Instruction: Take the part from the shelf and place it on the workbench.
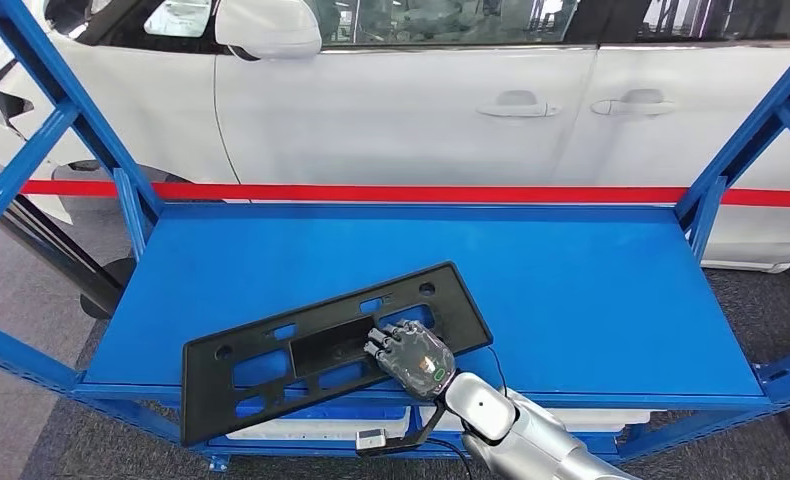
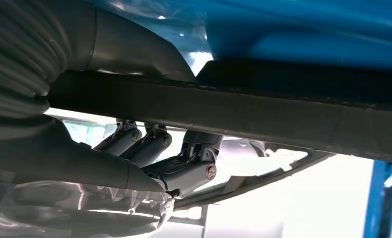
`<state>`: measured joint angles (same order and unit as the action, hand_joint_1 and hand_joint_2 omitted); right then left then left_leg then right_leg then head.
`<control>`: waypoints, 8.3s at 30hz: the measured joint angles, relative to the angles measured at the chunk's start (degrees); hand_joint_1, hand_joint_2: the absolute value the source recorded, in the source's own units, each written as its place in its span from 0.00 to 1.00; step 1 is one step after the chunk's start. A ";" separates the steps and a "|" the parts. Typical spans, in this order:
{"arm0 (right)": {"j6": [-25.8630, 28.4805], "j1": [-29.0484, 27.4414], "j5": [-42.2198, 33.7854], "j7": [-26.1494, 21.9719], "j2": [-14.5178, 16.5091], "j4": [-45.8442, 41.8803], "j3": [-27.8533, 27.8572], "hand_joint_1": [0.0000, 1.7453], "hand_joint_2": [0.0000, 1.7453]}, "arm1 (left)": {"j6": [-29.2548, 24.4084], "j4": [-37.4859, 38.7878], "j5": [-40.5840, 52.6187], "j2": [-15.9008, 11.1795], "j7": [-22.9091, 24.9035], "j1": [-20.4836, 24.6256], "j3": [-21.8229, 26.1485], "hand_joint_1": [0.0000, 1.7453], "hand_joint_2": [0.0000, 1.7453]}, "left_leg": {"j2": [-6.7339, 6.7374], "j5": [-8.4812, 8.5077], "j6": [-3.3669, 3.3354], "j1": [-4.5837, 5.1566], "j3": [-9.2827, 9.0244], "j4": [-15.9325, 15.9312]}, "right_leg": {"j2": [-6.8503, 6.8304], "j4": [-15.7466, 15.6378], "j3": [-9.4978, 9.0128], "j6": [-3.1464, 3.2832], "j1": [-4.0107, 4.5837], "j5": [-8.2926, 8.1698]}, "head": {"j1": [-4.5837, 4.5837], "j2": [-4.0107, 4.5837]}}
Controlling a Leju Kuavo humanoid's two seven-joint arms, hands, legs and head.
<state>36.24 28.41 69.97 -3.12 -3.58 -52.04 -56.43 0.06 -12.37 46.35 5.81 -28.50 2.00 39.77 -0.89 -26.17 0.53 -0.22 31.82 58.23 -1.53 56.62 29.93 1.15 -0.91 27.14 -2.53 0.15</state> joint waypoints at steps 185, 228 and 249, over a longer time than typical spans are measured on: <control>2.70 -47.42 -53.41 -28.68 -17.12 -51.21 19.06 1.00 1.00 | -1.25 -2.32 23.13 2.81 -0.58 -0.87 17.53 0.00 0.00 | 7.91 -2.32 -0.21 0.44 -3.41 -0.98 | -1.59 2.25 2.10 -1.19 -0.61 0.53 | 0.01 0.00; 2.49 -50.84 -57.07 -28.68 -17.24 -55.01 18.26 1.00 1.00 | -3.26 -1.37 22.64 2.65 3.03 3.42 18.63 0.00 0.00 | -2.59 -2.97 0.50 -0.56 -2.44 1.48 | 6.72 2.49 3.81 -0.62 -0.61 -1.11 | -0.01 0.00; 0.68 -51.78 -57.51 -28.74 -16.82 -55.40 18.80 1.00 1.00 | -2.97 -1.27 23.88 2.24 2.32 3.41 18.40 0.00 0.00 | 5.93 -3.76 -0.06 0.63 -2.61 0.58 | 0.15 1.39 2.27 0.29 0.42 0.09 | -0.01 0.00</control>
<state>36.92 -23.37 12.46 -31.86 -20.40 -107.44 -37.63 -2.91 -13.64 70.23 8.05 -26.17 5.41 58.18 5.04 -29.93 0.47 0.41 29.21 58.81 -1.37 58.01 32.21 1.44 -0.49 27.24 -2.54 0.15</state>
